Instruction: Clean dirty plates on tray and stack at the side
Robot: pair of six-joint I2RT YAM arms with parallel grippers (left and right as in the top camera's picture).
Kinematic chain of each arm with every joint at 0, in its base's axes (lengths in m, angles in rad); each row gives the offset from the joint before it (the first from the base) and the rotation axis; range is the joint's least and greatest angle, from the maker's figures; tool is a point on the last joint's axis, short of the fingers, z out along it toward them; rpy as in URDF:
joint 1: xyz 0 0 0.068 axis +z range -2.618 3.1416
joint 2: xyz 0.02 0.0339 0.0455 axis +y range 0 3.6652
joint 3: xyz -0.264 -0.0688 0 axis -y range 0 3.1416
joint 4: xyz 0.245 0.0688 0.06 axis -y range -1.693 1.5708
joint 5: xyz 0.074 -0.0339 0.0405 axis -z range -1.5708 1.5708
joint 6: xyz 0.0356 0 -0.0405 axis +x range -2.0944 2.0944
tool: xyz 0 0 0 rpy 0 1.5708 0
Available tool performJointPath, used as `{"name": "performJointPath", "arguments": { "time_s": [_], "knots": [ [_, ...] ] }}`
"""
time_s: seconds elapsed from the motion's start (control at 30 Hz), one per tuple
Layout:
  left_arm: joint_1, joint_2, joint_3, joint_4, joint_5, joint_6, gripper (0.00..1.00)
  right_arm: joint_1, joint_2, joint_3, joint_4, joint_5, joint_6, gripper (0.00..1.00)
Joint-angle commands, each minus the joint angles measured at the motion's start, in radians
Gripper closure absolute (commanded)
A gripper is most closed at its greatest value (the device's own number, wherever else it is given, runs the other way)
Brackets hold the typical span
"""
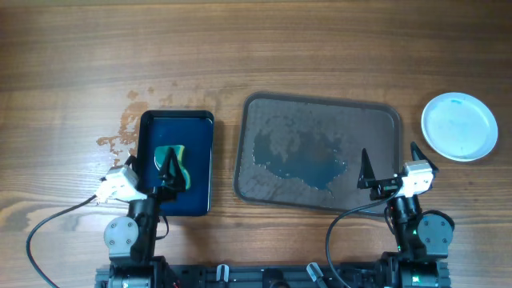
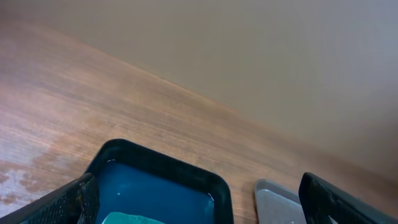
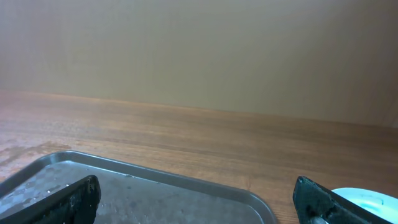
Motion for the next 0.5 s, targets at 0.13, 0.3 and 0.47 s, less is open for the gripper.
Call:
{"name": "performJointPath", "arguments": {
  "time_s": [0.13, 0.3, 0.47],
  "knots": [
    [0.006, -0.010, -0.002, -0.005, 0.046, 0.177, 0.00, 0.005, -0.011, -0.001, 0.005, -0.009, -0.009, 0.00],
    [0.006, -0.010, -0.002, -0.005, 0.047, 0.181, 0.00, 0.005, -0.011, -0.001, 0.005, -0.009, -0.009, 0.00],
    [0.006, -0.010, -0.002, -0.003, 0.045, 0.182, 0.00, 0.005, -0.011, -0.001, 0.005, -0.009, -0.009, 0.00]
  ]
}}
